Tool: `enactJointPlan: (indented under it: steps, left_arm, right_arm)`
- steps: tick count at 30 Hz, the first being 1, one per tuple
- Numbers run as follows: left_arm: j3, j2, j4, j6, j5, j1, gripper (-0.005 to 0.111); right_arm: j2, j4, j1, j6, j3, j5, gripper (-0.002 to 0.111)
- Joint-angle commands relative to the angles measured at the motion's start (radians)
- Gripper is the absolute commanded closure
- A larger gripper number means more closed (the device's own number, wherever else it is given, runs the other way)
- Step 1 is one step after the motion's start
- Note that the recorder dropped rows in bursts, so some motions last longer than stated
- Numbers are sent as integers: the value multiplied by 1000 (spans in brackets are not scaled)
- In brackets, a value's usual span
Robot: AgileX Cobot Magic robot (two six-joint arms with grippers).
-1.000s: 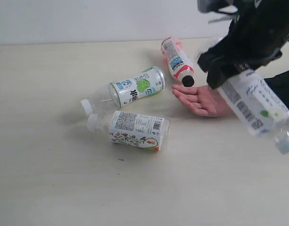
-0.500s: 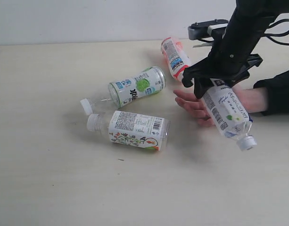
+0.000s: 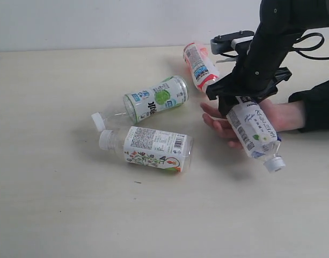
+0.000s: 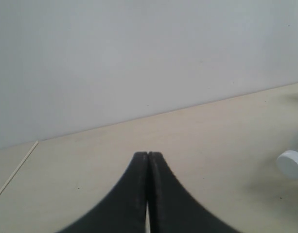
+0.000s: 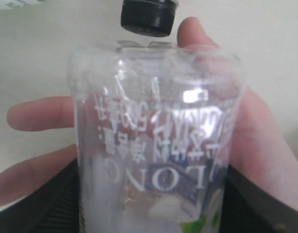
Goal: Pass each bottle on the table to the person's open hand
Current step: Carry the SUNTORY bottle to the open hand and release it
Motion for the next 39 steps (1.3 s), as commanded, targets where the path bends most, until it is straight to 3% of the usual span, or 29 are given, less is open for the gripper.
enactJointPlan:
  steps: [1,10,13,23,28,35,38,39]
  left_arm:
    - [3,-5,0,0,-6,-4,107]
    - [3,-5,0,0,-6,-4,107]
    - [3,-5,0,0,-6,-4,107]
    - [3,-5,0,0,-6,-4,107]
    - [3,-5,0,0,-6,-4,107]
    - [3,-5,0,0,-6,-4,107]
    - [3,-5,0,0,-6,-4,107]
    - [3,-5,0,0,-6,-4,107]
  right_arm:
    - [18,-10,0,0,-6,-17,86]
    - [20,-1,0,8,-6,-11,40]
    - [20,-1,0,8,-6,-11,31]
    - [-40,-4,0,10,-6,-30,30]
    - [-111,-4,0,6,-6,-37,16]
    - [-263,11,0,-58,-6,-39,14]
    - [-358,18,0,-100,11,-6,25]
    - [-395,34,0,-114,27,-5,36]
